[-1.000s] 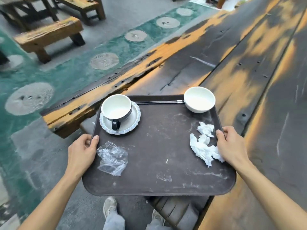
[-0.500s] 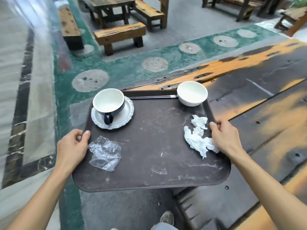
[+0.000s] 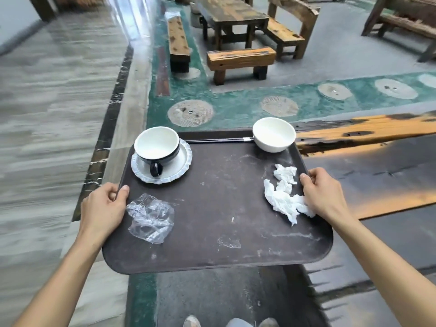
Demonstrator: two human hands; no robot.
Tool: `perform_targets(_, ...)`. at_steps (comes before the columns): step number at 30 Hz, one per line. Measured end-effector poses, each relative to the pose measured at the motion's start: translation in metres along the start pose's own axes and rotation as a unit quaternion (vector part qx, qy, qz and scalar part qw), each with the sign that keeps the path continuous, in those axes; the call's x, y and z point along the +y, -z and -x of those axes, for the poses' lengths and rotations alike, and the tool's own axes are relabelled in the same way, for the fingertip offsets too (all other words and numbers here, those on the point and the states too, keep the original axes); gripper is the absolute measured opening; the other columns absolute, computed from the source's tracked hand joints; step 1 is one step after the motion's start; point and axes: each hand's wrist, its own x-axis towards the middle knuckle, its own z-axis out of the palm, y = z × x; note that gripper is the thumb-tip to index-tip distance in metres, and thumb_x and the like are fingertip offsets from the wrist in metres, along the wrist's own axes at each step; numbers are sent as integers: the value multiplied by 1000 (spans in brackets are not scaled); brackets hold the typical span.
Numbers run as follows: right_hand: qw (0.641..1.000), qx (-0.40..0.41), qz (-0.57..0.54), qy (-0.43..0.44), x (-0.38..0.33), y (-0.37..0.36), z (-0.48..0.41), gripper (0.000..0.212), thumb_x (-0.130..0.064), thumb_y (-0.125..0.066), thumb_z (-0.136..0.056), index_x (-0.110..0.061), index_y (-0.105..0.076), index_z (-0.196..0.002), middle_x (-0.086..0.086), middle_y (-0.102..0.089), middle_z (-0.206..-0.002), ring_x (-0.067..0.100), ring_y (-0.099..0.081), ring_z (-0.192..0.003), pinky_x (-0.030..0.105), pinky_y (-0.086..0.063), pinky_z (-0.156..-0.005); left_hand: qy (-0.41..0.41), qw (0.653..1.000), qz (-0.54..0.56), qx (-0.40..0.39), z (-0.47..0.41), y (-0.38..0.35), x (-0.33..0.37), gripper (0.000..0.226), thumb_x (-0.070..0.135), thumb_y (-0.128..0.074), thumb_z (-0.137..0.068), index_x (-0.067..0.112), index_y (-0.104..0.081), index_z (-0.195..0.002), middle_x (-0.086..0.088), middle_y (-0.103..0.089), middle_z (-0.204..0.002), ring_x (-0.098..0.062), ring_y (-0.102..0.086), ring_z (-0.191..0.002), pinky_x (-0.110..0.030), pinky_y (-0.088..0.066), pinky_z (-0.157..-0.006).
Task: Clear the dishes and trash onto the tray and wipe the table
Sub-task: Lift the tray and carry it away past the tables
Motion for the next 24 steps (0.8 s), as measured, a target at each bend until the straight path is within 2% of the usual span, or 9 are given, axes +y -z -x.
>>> perform_targets(4,1000,-5,2,13,-43,-30,7,24,-35,-48,-98,-14,-56,-95,10,-66,-89,34,-59,-92,37,-36,-72,14,1000,-1,9,-19,34,-31,34,35,-62,-92,8,-58,-72,-7,-61,-63,-24,-56,-63,-32,-38,-59)
perform_targets(11,999,-14,14,30,-95,-65,-1,24,-38,-48,-96,-16,-59,-96,8,-67,-88,32,-59,-90,35,-35,-72,26,999,13,22,-52,62,-68,30,33,-63,-91,7,-64,-77,-9,-64,-66,-31,-58,-68,-40,-44,-68)
perform_targets(19,998,-32,17,43,-123,-92,-53,23,-39,-48,-96,-18,-58,-94,8,-69,-84,32,-60,-87,37,-39,-71,54,998,14,26,-91,42,-81,33,34,-64,-91,7,-60,-72,-10,-61,-64,-31,-57,-65,-38,-42,-63)
perform_targets(24,997,-30,20,65,-136,-107,-111,21,-35,-50,-96,-17,-57,-88,6,-62,-79,29,-53,-81,35,-33,-69,73,997,16,34,-129,14,-71,36,37,-62,-91,7,-59,-73,-11,-61,-64,-30,-56,-64,-37,-42,-62)
